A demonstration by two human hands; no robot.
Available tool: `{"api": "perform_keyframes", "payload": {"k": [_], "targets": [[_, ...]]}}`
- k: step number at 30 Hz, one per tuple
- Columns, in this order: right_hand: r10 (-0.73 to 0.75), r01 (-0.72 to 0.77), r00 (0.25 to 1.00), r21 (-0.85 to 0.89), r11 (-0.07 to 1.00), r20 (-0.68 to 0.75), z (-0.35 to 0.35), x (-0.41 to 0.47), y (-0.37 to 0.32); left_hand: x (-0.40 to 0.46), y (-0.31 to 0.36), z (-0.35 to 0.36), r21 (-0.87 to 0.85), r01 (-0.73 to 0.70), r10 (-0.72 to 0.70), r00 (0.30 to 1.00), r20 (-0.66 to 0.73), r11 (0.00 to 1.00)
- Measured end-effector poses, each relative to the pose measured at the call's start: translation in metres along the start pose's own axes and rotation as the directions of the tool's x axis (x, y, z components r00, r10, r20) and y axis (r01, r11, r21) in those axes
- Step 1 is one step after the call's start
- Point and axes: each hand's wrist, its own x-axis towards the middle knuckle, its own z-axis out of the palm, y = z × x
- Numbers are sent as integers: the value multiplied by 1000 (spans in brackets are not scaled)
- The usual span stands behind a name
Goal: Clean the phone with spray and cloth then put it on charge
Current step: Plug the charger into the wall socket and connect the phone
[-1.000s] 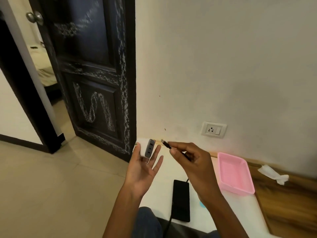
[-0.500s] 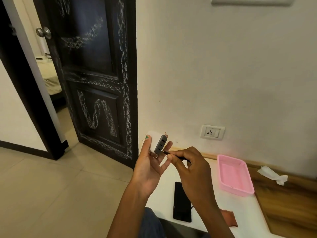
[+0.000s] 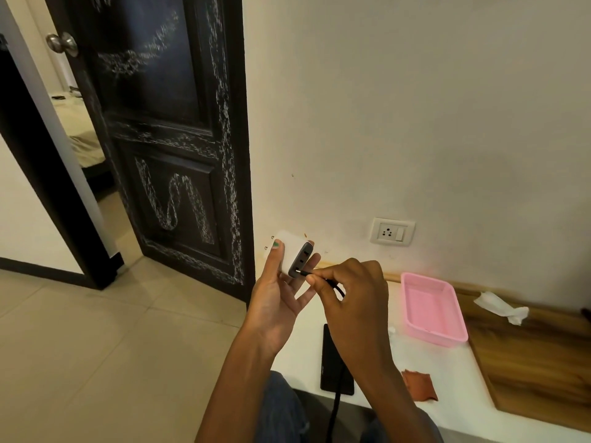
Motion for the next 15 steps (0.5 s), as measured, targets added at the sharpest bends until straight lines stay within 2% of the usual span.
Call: {"api": "perform_keyframes", "payload": {"k": [15], "targets": [[-61, 46, 989, -116, 992, -133, 5, -5, -5, -4, -7, 6, 58, 42, -42, 999, -10, 997]]}}
